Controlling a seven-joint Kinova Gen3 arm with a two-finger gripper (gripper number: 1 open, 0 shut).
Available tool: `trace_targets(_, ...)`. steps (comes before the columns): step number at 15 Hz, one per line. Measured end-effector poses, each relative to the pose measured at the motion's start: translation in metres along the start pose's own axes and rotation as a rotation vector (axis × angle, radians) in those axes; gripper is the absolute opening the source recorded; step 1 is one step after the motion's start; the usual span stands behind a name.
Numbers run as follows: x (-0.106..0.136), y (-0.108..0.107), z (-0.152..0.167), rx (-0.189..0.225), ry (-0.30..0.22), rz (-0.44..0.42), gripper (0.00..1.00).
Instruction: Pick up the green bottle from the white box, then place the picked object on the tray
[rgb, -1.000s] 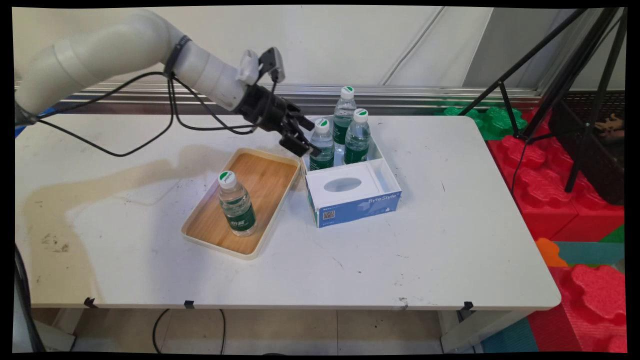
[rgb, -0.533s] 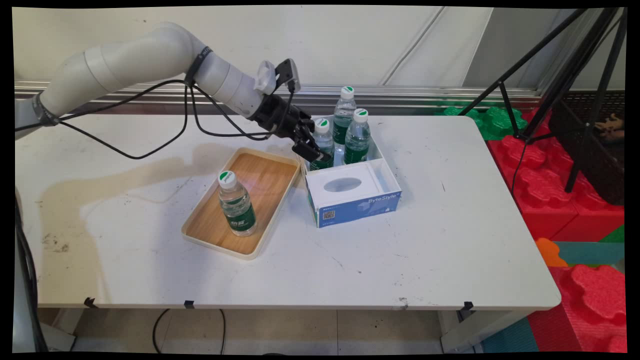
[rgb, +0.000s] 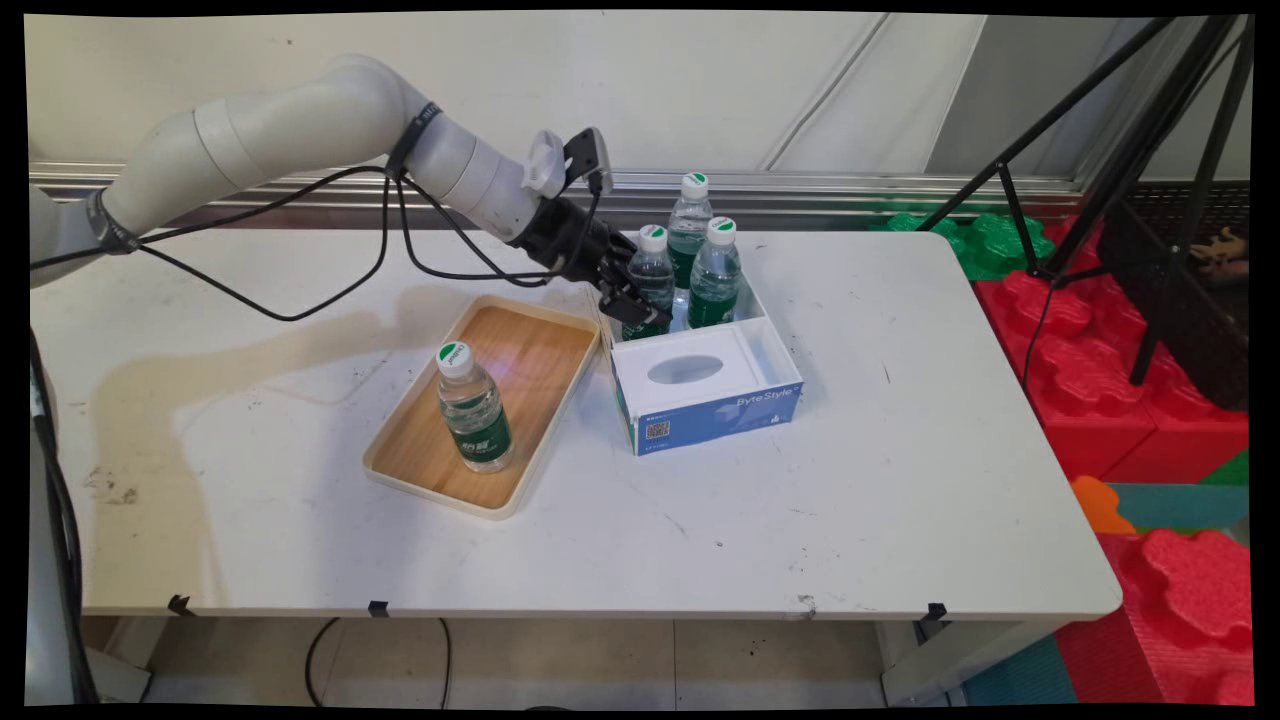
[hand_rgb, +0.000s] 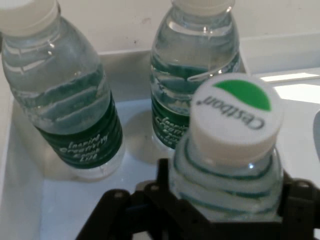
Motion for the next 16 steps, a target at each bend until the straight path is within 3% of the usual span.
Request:
trace_targets(9,0.005,-0.004,-0.007,0.006,0.016,-0.001,0.0)
trace_targets(16,0.016,-0.009,-0.044,0.026,0.077,-0.006,0.0)
